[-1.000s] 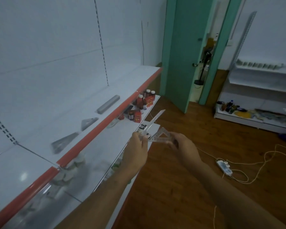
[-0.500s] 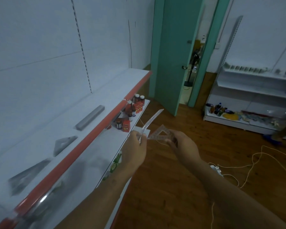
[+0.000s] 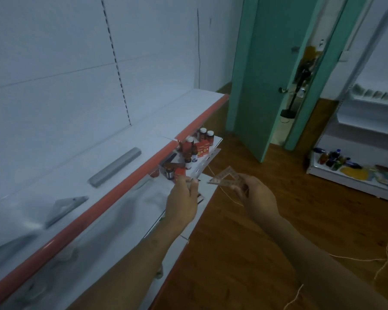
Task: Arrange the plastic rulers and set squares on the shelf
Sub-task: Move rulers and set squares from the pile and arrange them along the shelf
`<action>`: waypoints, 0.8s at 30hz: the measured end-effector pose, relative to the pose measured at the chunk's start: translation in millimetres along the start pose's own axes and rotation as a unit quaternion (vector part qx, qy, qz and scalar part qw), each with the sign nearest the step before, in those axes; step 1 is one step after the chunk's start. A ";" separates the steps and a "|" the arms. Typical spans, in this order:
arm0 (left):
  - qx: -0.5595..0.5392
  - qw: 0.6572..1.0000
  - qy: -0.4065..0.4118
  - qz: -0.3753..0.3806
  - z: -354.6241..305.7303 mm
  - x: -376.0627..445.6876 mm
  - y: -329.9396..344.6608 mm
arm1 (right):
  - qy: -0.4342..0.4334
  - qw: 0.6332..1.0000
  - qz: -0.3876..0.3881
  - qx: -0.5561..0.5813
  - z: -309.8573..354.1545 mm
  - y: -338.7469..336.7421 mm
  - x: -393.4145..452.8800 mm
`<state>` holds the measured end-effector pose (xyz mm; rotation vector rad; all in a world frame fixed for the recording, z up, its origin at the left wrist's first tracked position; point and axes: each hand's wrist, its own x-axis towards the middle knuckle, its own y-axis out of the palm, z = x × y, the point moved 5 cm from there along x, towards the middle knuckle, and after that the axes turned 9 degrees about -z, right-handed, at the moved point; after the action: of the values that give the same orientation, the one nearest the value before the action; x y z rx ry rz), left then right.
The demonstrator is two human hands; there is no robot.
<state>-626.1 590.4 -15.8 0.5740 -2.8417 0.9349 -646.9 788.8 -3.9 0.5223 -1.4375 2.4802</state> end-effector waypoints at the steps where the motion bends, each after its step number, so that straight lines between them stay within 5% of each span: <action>1: 0.005 1.000 -0.006 -0.006 -1.4 7.0 3.8 | -0.011 1.000 0.005 0.008 -1.9 4.5 12.1; 11: 0.050 0.986 -0.084 -0.133 21.1 38.7 -19.6 | -0.139 0.984 0.067 0.091 35.1 75.4 94.3; 24: 0.114 0.905 -0.202 -0.356 137.4 4.6 -187.0 | -0.377 0.884 0.187 0.205 248.6 176.6 51.2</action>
<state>-555.6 369.4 -22.3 1.8597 -2.4494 1.0725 -711.1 486.3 -8.6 1.5734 -1.2954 3.0970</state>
